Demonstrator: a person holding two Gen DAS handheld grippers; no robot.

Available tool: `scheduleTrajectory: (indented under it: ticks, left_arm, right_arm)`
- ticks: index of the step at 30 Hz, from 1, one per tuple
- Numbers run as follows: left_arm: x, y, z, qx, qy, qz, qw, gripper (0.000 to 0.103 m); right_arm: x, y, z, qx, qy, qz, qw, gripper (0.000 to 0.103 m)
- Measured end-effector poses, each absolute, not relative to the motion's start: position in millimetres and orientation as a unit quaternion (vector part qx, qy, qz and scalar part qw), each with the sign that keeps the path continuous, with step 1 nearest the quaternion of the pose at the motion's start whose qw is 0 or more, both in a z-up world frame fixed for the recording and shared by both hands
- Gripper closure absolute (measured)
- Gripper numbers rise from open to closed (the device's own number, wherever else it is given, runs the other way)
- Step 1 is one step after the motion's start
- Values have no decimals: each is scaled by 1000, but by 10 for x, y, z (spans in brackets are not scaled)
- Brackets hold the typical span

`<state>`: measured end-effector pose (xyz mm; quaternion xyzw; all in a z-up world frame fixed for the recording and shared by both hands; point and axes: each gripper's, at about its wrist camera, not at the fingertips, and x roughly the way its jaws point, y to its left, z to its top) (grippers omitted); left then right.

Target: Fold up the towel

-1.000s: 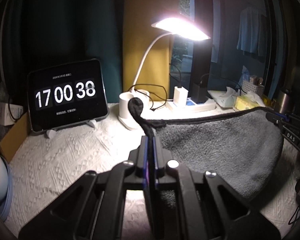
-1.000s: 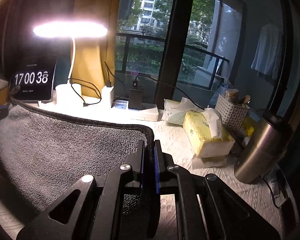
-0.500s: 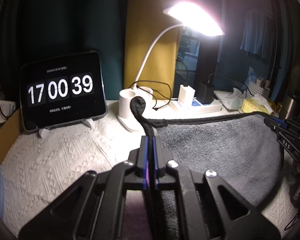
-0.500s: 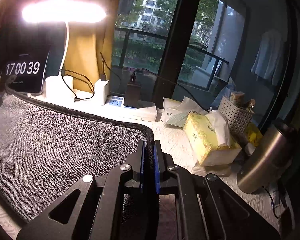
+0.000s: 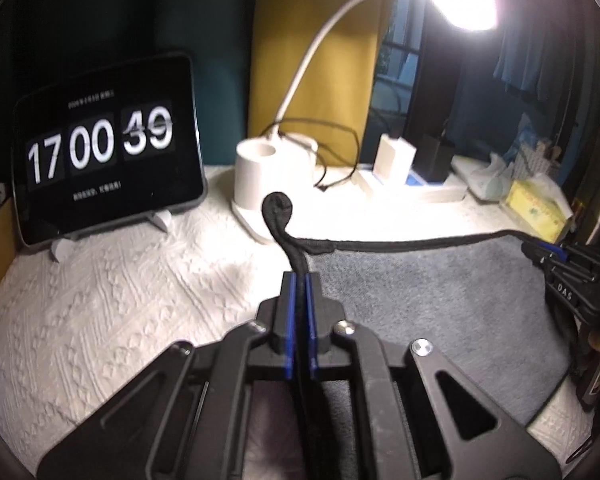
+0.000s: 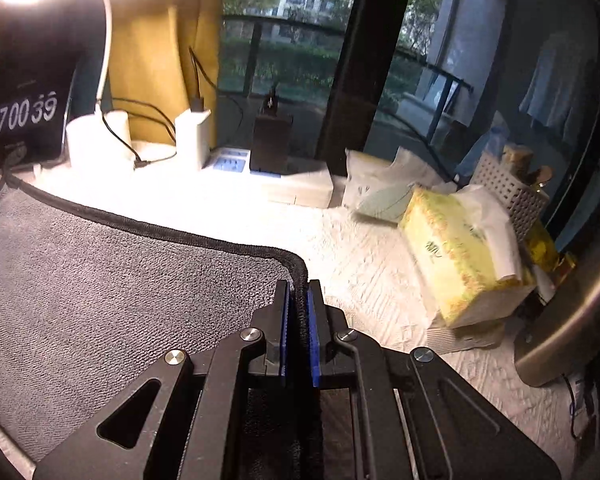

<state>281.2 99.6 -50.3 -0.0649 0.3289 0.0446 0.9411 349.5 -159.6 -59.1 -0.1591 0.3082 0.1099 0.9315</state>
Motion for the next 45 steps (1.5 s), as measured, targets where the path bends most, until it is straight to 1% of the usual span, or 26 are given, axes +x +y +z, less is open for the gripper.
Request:
scheduleTrajectory:
  ticks: [4,11,15,20,22,23,25,27,28,29,30,31,32,33,36,40,45]
  left_arm:
    - [2912,1010,-616,-59,352,44,933,98]
    - [3092,1099,-804,-77,399,44,913,97]
    - [3162,1147,-877,-91,420,48,902,93]
    - [3168,1135,-886,-91,422,51,901,90]
    - [3173,1154,-882,-95,422,53,900,87]
    - [3164,1156,-875,-97,420,54,901,86]
    - [3137,1148,-844,-94,413,58,904,86]
    - [3087,1141,-780,-91,404,65,908,85]
    - [3077,1133,-758,-86,402,69,909,83]
    - [3069,1120,-738,-79,402,75,909,80]
    - [3061,1116,-736,-75,402,78,909,68]
    - [3048,1113,-731,-70,402,83,909,47]
    - [3033,1114,-729,-69,400,86,910,41]
    - [3011,1111,-716,-68,398,88,911,38]
    - [2942,1082,-658,-69,394,83,913,37]
    - [2824,1036,-556,-74,379,83,919,35]
    - [2663,939,-489,-78,365,75,925,34]
  right_arm:
    - [3587,-1559,-672,-165,322,108,926,94]
    - [3709,-1539,-755,-167,347,106,917,94]
    - [3766,-1540,-800,-166,364,106,910,94]
    - [3825,-1550,-843,-164,379,104,905,94]
    - [3822,-1541,-851,-168,380,103,904,92]
    - [3818,-1535,-851,-169,380,102,904,89]
    - [3807,-1535,-848,-170,379,99,904,88]
    - [3804,-1546,-842,-169,379,95,905,80]
    - [3803,-1558,-835,-166,378,92,906,77]
    - [3805,-1576,-828,-163,378,89,907,70]
    - [3806,-1584,-824,-162,378,86,907,65]
    - [3806,-1592,-821,-163,378,82,908,62]
    - [3803,-1598,-817,-163,378,80,908,56]
    - [3795,-1608,-808,-164,377,78,908,52]
    - [3748,-1631,-771,-161,379,84,907,43]
    - [3633,-1641,-702,-158,371,99,910,42]
    - [3466,-1701,-607,-151,363,104,914,42]
